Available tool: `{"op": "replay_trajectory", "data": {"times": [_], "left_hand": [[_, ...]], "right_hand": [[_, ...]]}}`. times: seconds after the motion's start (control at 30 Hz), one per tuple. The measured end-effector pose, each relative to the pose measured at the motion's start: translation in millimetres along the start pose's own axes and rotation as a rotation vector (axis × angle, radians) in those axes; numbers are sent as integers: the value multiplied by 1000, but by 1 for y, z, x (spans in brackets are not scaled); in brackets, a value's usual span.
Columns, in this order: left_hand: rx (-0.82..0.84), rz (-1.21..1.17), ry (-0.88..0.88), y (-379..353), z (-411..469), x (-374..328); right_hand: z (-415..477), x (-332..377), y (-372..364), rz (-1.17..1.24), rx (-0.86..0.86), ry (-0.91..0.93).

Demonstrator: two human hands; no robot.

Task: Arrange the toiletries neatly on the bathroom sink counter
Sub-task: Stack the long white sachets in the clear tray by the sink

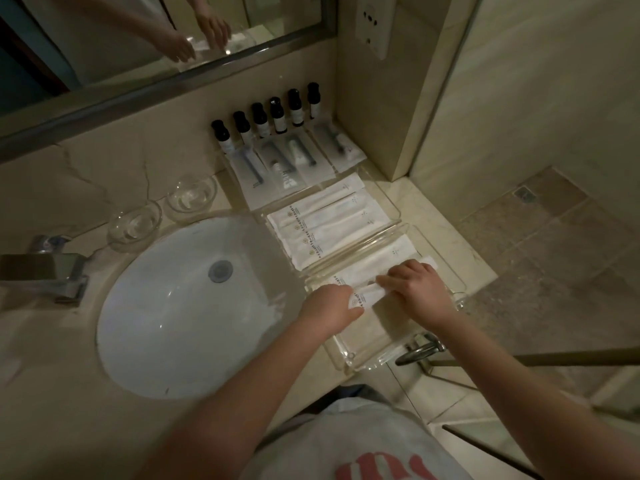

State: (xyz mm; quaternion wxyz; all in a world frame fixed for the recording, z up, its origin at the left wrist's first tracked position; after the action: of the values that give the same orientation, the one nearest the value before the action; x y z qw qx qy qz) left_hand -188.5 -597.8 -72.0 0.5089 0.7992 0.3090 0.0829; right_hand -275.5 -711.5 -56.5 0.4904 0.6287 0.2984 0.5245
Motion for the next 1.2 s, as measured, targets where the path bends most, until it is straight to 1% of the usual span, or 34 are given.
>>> {"op": "replay_trajectory", "data": {"times": [0.07,0.13,0.17,0.23,0.3,0.37,0.43,0.6,0.7,0.87,1.07,1.13,1.2], "left_hand": [[-53,223,-46,-1,0,-5],[-81,334,-51,-3,0,-5],[-93,353,-40,-3,0,-5],[-115,347,-21,-3,0,-3],[-145,310,-3,-2,-2,1],[-185,281,-2,-1,-5,5],[-263,270,-19,4,-10,6],[-342,284,26,6,-13,11],[-336,283,30,7,-14,9],[-339,278,41,8,-16,10],[-348,253,76,8,-20,20],[-338,186,77,9,-25,26],[-364,155,94,14,-31,37]], "right_hand": [[2,-1,-8,-2,39,-26],[2,1,-11,44,30,-48],[1,2,-10,74,6,-59],[-1,0,-5,111,-54,-92],[-3,-4,-2,98,-96,-110],[-2,-8,-5,80,-92,-120],[0,-10,-9,72,-93,-134],[11,-10,-12,123,-103,-167],[13,-9,-11,159,-107,-177],[14,-6,-16,126,-96,-151],[16,6,-7,121,-116,-173],[22,19,1,143,-134,-143],[30,38,7,159,-131,-91]]}}
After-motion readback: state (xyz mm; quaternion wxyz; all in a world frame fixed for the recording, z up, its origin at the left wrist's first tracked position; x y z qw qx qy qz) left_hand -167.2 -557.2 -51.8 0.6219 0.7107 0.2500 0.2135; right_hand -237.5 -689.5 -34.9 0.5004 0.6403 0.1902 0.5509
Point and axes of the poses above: each hand's wrist, its own z-axis towards the middle knuckle, its own y-axis out of the back of the hand, x = y × z, the point moved 8 cm from there along z, towards the middle knuckle, and after that the axes turned 11 degrees about z, right-handed, at the moved point
